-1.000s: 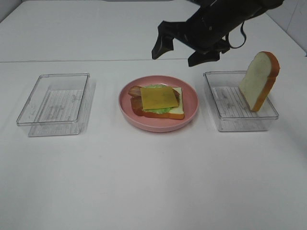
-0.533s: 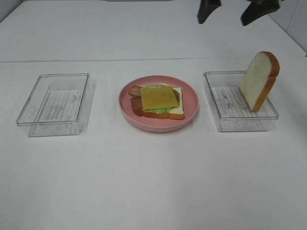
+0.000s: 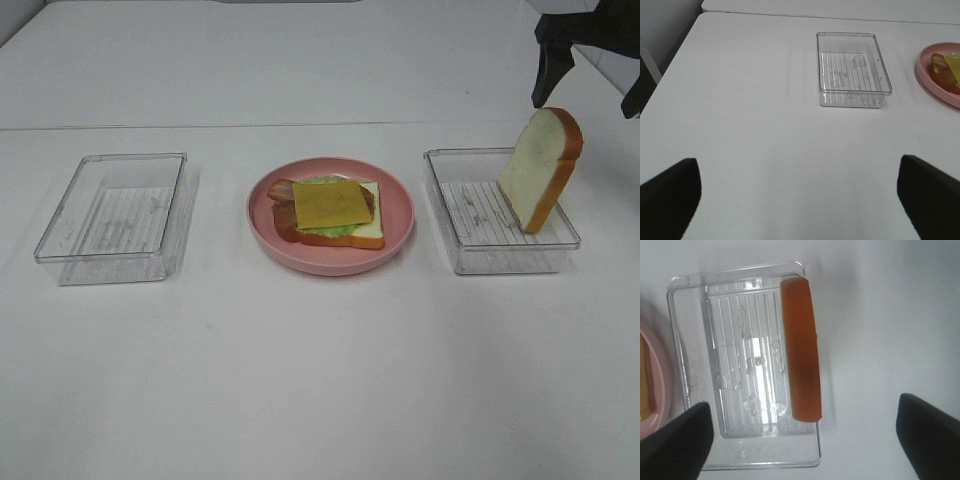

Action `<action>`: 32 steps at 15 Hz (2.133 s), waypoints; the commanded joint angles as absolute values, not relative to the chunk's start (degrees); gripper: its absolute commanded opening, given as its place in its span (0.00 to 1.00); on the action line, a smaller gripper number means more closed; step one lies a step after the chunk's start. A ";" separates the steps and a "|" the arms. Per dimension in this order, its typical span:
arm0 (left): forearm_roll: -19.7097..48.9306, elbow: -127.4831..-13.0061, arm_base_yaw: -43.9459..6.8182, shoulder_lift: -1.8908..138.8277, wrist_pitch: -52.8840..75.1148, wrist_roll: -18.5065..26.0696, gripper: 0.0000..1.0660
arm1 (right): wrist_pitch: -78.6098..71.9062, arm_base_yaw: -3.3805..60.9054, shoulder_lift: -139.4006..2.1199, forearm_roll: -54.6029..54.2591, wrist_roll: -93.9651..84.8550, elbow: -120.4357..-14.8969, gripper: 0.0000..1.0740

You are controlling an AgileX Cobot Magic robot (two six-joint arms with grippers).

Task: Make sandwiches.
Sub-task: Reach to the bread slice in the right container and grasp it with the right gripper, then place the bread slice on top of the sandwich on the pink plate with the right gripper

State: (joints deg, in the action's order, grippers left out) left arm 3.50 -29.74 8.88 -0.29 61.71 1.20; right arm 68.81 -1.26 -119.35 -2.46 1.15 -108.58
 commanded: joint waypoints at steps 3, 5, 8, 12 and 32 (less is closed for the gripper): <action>3.95 -29.62 9.00 -1.49 61.36 0.97 0.94 | 65.03 -1.32 -121.47 -3.67 0.00 -108.92 0.90; 3.95 -29.62 9.00 -1.49 61.36 0.97 0.94 | 64.63 -1.32 -122.90 -3.61 -0.57 -108.98 0.90; 3.95 -29.62 9.00 -1.49 61.36 0.97 0.94 | 64.52 -1.32 -127.25 -3.55 -0.63 -110.98 0.90; 3.95 -29.62 9.00 -1.49 61.36 0.97 0.94 | 66.06 -1.32 -130.29 -3.72 -0.63 -111.90 0.90; 4.01 -29.62 9.00 -1.49 61.36 0.97 0.94 | 75.80 -1.20 -114.59 -16.16 4.18 -109.26 0.00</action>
